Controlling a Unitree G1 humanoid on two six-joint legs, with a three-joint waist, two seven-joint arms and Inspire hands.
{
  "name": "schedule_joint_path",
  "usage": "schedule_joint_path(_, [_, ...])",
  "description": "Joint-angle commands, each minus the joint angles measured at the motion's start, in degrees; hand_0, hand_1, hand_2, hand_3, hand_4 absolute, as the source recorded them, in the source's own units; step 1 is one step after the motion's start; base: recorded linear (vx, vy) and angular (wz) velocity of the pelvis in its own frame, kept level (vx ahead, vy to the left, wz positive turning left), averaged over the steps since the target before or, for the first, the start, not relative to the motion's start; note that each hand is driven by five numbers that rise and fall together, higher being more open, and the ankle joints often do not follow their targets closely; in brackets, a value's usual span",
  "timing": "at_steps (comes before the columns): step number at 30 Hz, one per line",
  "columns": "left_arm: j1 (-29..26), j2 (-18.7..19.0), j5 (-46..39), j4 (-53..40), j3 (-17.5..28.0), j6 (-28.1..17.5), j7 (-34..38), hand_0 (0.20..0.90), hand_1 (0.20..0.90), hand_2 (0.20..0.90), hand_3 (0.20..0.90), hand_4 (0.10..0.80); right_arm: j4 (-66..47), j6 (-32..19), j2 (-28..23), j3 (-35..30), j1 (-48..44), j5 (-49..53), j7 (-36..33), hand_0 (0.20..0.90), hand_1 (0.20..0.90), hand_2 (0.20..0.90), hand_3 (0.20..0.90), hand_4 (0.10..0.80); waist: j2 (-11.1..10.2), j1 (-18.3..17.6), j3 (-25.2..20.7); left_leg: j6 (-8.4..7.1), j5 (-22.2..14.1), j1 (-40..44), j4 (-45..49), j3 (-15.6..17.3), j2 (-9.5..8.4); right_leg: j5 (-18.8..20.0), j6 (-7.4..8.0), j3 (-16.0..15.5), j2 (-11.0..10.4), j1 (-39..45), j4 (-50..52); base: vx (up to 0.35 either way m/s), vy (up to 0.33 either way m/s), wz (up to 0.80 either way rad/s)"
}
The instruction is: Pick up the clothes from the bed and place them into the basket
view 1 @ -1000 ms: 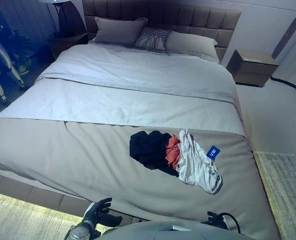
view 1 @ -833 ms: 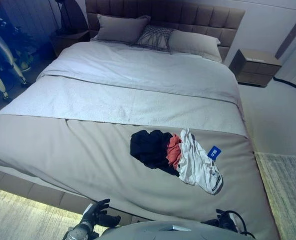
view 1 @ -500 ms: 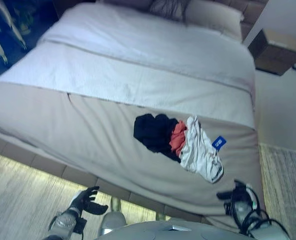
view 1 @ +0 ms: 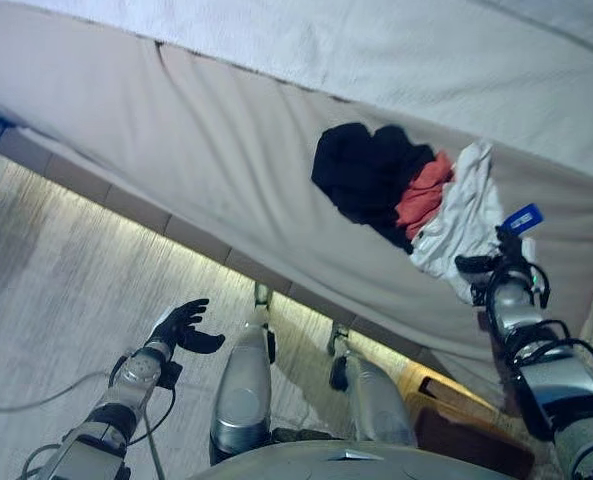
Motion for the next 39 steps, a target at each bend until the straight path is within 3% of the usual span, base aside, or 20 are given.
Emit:
schedule_joint_path(1, [3.4, 3.1, -2.1, 0.1, -1.8, -1.8, -0.5, 0.9, 0.9, 0.9, 0.9, 0.8, -0.1, 2.1, -9.0, 3.2, -0.3, 0.3, -0.8, 0.9, 0.9, 0.9, 0.9, 0.8, 1.5, 0.4, -3.9, 1.79, -3.9, -9.2, 7.9, -3.3, -2.85, 0.0, -1.23, -5.3, -1.7, -10.7, 9.1, -0.078, -0.035, 0.04])
schedule_joint_path(6, [4.0, 3.9, -5.1, -1.5, -1.8, -3.8, -0.2, 0.9, 0.9, 0.9, 0.9, 0.8, 2.2, 3.2, -10.9, 5.2, -8.6, 4.9, 3.8, 0.9, 0.9, 0.9, 0.9, 0.8, 4.2, 1.3, -2.6, 2.83, -7.1, -15.6, 14.9, -3.4, -2.91, -4.0, -1.95, -4.5, -3.3, -18.9, 18.5, -0.034, 0.002, 0.08])
schedule_joint_path(7, [4.4, 3.9, -4.8, -2.2, -1.6, -3.8, -0.2, 0.9, 0.9, 0.9, 0.9, 0.8, 2.2, 2.4, -10.7, 5.3, -9.0, 5.9, 4.9, 0.639, 0.639, 0.639, 0.595, 0.495, 4.5, 1.4, -2.5, 3.08, -7.5, -16.0, 16.0, -3.5, -2.97, -4.7, -2.3, -4.3, -3.4, -19.4, 19.8, 0.005, 0.017, -0.04])
schedule_joint_path(8, [4.9, 4.1, -4.6, -2.6, -1.4, -4.0, -0.6, 0.9, 0.9, 0.9, 0.9, 0.8, 1.8, 2.4, -10.5, 5.2, -9.1, 5.6, 5.3, 0.321, 0.321, 0.321, 0.225, 0.125, 4.7, 1.5, -2.5, 3.15, -7.9, -16.2, 16.8, -3.6, -2.97, -5.3, -2.58, -4.3, -3.4, -19.4, 20.7, 0.019, 0.012, -0.06])
schedule_joint_path(9, [5.2, 4.2, -4.6, -2.8, -1.3, -4.1, -0.8, 0.9, 0.9, 0.9, 0.9, 0.8, 1.7, 2.4, -10.5, 5.1, -9.1, 5.2, 5.3, 0.3, 0.3, 0.3, 0.2, 0.1, 4.8, 1.5, -2.5, 3.16, -8.1, -16.3, 17.2, -3.7, -2.96, -5.7, -2.78, -4.3, -3.3, -19.4, 21.3, 0.038, 0.012, -0.05])
schedule_joint_path(12, [6.8, 4.3, -4.5, -3.5, -0.3, -5.1, -0.3, 0.9, 0.9, 0.9, 0.9, 0.8, 2.0, -0.1, -10.4, 3.7, -7.3, 9.6, 7.1, 0.3, 0.3, 0.3, 0.2, 0.1, 5.1, 1.7, -2.5, 3.19, -8.5, -15.3, 17.6, -3.7, -3.15, -6.9, -3.49, -4.8, -2.7, -17.8, 21.9, 0.065, 0.011, -0.01])
schedule_joint_path(14, [7.7, 4.4, -3.4, -3.7, 0.4, -6.3, -0.2, 0.9, 0.9, 0.9, 0.9, 0.8, 1.7, -3.7, -10.0, -0.2, -5.9, 18.2, 8.5, 0.3, 0.3, 0.3, 0.2, 0.1, 5.3, 1.7, -2.8, 2.89, -8.8, -13.8, 17.7, -3.7, -3.35, -7.4, -3.88, -5.4, -2.4, -15.4, 21.5, 0.098, 0.038, -0.06])
schedule_joint_path(17, [8.9, 3.3, -2.2, -2.9, 0.4, -7.7, -0.1, 0.9, 0.9, 0.9, 0.9, 0.8, 1.4, -6.3, -9.7, -4.9, -4.6, 22.0, 9.3, 0.3, 0.3, 0.3, 0.2, 0.1, 5.3, 1.5, -3.5, 2.42, -8.9, -11.6, 17.0, -3.7, -3.29, -7.4, -4.01, -5.5, -1.6, -12.4, 19.9, 0.089, 0.062, -0.06])
schedule_joint_path(20, [9.8, 2.3, -2.1, -2.0, 0.4, -9.1, 0.5, 0.9, 0.9, 0.9, 0.9, 0.8, 0.7, -8.9, -9.4, -8.3, -2.9, 26.1, 9.8, 0.3, 0.3, 0.3, 0.2, 0.1, 5.1, 1.1, -4.1, 2.21, -6.5, -9.2, 14.1, -3.1, -2.97, -5.4, -4.41, -6.0, -0.9, -9.4, 16.1, -0.034, 0.079, -0.09])
schedule_joint_path(23, [11.3, 0.3, -0.6, 0.0, 0.9, -11.0, 1.1, 0.9, 0.9, 0.9, 0.9, 0.8, -2.4, -13.2, -7.6, -13.5, 1.7, 33.0, 10.0, 0.3, 0.3, 0.3, 0.2, 0.1, 3.9, 0.1, -5.9, 1.32, -6.0, -4.3, 10.0, -2.1, -2.47, -4.6, -3.49, -5.1, -0.1, -4.0, 10.6, 0.076, 0.085, -0.15])
schedule_joint_path(29, [11.9, -3.2, 0.7, 4.1, 0.6, -12.5, 2.2, 0.9, 0.9, 0.9, 0.9, 0.8, -8.9, -15.7, -3.0, -19.8, 9.1, 40.9, 14.2, 0.3, 0.3, 0.3, 0.2, 0.1, 2.0, -1.8, -9.9, 0.49, -5.0, 4.8, 1.7, -0.4, -1.33, -3.8, -1.84, -3.6, 0.0, 4.2, 3.8, 0.049, 0.126, -0.1])
schedule_joint_path(34, [12.5, -6.9, 1.9, 5.5, 0.1, -12.1, 3.3, 0.9, 0.9, 0.9, 0.9, 0.8, -21.4, -19.7, 3.0, -21.6, 19.1, 41.1, 8.6, 0.3, 0.3, 0.3, 0.2, 0.1, -0.1, -4.8, -14.9, 0.1, -4.0, 12.7, -6.1, 1.6, -1.04, -1.9, -0.26, -1.7, -0.1, 10.7, -2.9, 0.096, 0.137, -0.14])
schedule_joint_path(39, [14.1, -9.0, 2.9, 4.4, 0.9, -10.7, 3.3, 0.9, 0.9, 0.9, 0.9, 0.8, -31.1, -24.7, 9.7, -23.8, 29.4, 34.7, 0.8, 0.3, 0.3, 0.3, 0.2, 0.1, -0.8, -8.3, -18.8, 0.99, -4.8, 19.1, -10.1, 3.6, -1.93, 0.7, 1.32, 1.2, -0.4, 14.4, -7.6, 0.043, 0.135, -0.14])
